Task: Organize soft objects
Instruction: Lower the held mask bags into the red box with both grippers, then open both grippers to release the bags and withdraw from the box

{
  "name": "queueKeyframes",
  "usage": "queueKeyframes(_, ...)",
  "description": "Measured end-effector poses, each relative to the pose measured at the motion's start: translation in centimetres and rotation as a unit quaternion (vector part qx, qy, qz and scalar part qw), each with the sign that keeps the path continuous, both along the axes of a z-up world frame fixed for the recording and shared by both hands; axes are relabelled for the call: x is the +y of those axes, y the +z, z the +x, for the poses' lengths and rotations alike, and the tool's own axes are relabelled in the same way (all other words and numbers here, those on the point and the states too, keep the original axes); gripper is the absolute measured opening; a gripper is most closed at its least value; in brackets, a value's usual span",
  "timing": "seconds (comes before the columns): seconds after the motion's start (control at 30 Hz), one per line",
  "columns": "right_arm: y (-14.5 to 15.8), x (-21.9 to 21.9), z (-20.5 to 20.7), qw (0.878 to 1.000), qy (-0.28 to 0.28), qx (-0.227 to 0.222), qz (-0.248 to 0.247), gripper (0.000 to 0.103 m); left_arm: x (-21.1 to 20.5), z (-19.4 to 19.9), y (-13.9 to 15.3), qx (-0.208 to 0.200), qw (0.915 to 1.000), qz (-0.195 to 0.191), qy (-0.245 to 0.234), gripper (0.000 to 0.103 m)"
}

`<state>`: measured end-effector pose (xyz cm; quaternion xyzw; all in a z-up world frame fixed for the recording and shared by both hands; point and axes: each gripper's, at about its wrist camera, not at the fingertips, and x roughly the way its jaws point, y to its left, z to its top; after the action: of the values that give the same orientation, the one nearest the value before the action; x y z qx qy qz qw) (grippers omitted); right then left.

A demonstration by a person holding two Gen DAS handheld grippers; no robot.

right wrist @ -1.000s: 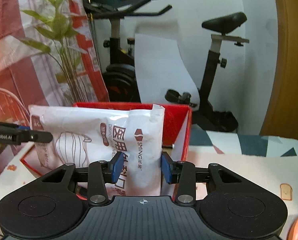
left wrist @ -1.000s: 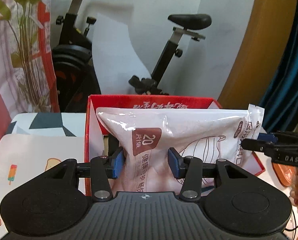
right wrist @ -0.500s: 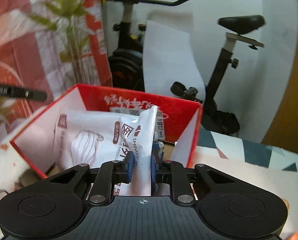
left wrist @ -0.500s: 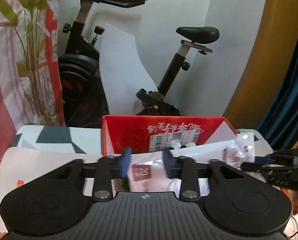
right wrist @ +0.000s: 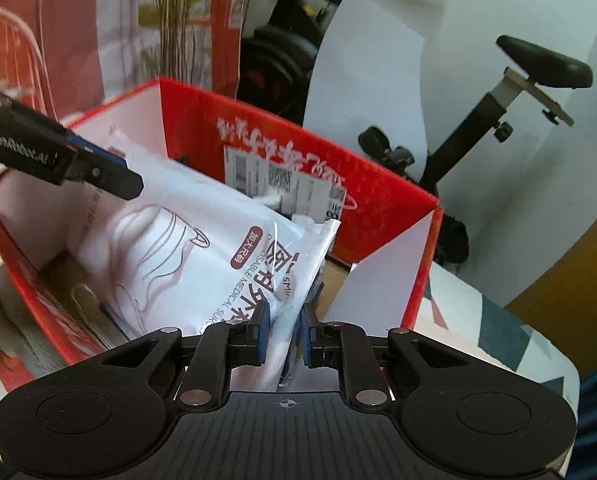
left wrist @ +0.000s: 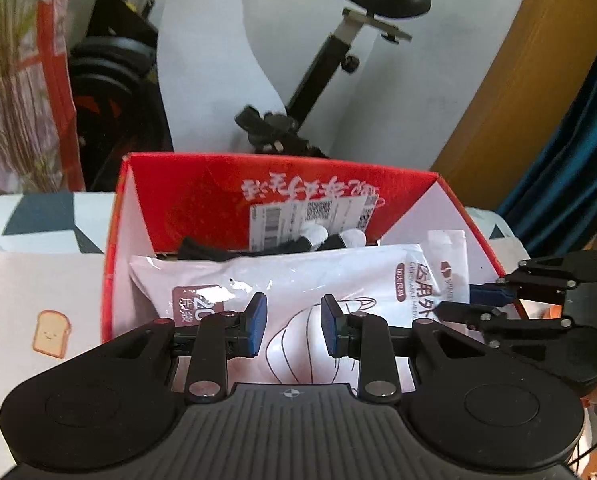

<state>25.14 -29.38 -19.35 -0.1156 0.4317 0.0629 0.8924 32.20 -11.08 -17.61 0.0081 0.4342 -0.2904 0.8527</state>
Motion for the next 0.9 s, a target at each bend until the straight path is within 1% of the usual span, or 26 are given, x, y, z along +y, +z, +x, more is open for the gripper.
queueKeyframes(0.13,-0.7,1.4,1.0,0.999,0.02,0.024,-0.045,0.015,-0.3,1.0,-0.7,0.016,0.9996,0.014,-0.016,0.031)
queueKeyframes(0.2,-1.0,1.8,1.6,0.997,0.032,0.037,-0.059,0.015,0.0,1.3,-0.9,0.021,0.9996,0.015,-0.015,0.031)
queueKeyframes(0.33,-1.3,1.8,3.0,0.994,0.049,0.064,-0.068,0.015,0.7,1.6,-1.5,0.029,0.9995,0.011,-0.005,0.031)
queueKeyframes(0.47,-1.9,2.5,4.1,0.99,0.069,0.081,-0.092,0.015,0.8,1.8,-2.0,0.033,0.9994,0.009,-0.004,0.031)
queueKeyframes(0.7,-3.1,2.5,5.6,0.988,0.074,0.102,-0.086,0.015,0.8,1.9,-2.3,0.032,0.9995,-0.002,-0.007,0.031)
queueKeyframes(0.8,-3.5,2.1,5.8,0.989,0.07,0.105,-0.075,0.015,1.0,2.0,-2.3,0.034,0.9994,-0.007,-0.006,0.031)
queueKeyframes(0.9,-3.7,2.1,5.8,0.989,0.071,0.103,-0.075,0.015,1.0,1.9,-2.4,0.031,0.9995,-0.004,-0.009,0.031)
